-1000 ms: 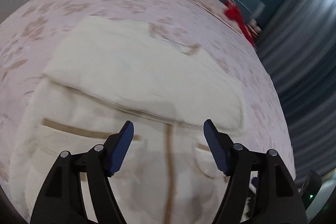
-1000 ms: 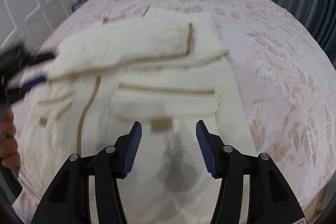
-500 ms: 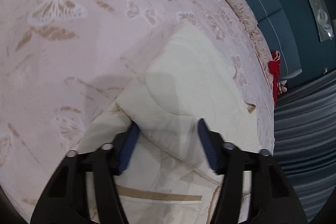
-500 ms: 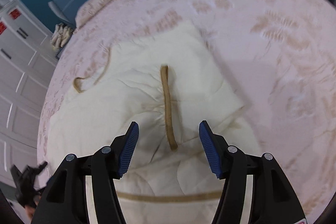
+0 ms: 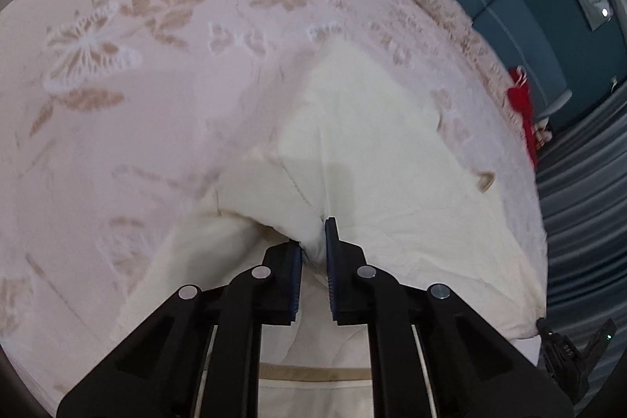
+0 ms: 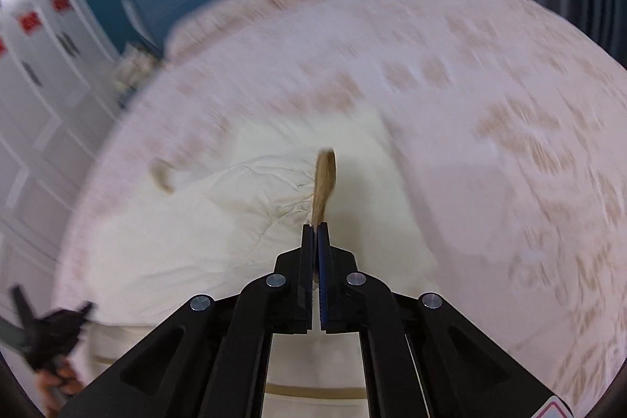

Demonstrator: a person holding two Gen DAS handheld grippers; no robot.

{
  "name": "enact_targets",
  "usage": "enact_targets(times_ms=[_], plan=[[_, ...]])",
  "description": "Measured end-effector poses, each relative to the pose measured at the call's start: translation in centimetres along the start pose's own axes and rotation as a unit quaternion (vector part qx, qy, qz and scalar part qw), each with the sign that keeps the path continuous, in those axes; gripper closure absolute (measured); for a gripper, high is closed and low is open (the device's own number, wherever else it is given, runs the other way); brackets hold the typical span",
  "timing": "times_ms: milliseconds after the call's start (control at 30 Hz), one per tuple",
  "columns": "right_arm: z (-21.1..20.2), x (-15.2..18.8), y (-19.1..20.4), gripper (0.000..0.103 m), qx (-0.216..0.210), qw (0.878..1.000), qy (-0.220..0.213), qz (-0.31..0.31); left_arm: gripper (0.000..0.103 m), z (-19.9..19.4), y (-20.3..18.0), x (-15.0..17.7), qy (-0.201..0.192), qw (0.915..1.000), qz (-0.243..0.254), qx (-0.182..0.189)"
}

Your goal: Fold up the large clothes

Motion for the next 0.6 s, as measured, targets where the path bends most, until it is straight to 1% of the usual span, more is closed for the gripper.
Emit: enact_targets(times_ms=[33,100,167,267,333,433,500,567,600], plan=[[1.5,1.2,-0.9,0.101,0.014,1.0,0.018,0.001,0.092,0.5,0.1,0.6,0.001,1.0,0.003,-0.005],[2.7,2.7,-2.3,0.102,0.021,0.999,0.034,0.004,0.092,0.9,0.1,1.2,-0.002,0.9998,0.015,-0.012],[3.7,3.5,-2.2,0.102,0.028,0.999,0.04,-0.006,0.092,1.2,0.1,1.4,-0.006,0.9992,0.031,-0.023],[4.7,4.4,-2.5,0.103,0.031,0.999,0.042,-0.006,0.092,1.6,0.3,1.7,-0.005,0.9991,0.035,-0.026],[4.9,4.7,-2.7,0.103,0.026,0.999,0.04,0.001,0.091,1.8,0.5,1.9,-0.009,0.9988,0.041,-0.026],[4.8,5.0,-2.6,0.103,0.03,0.999,0.035,-0.007,0.091,1.9,0.2,2.4,-0.026,0.9968,0.068,-0.032],[4.7,4.8,-2.7,0.103,0.024,0.999,0.037,-0.011,0.091,1.6,0.2,2.4,-0.032,0.9965,0.072,-0.028],[4.2,4.3,-3.0,0.103,0.013,0.999,0.046,-0.007,0.089,0.4,0.2,2.1,-0.029,0.9967,0.074,-0.019],[3.5,4.0,-3.1,0.1,0.01,0.999,0.048,-0.003,0.085,-0.3,0.2,2.1,-0.031,0.9964,0.077,-0.016]])
Point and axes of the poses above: each gripper's, at about its wrist camera, not at the fingertips, and z roughly the way its jaws point, y to its left, x to its underside, the point moved 4 cm from there along z, roughly the way its jaws point
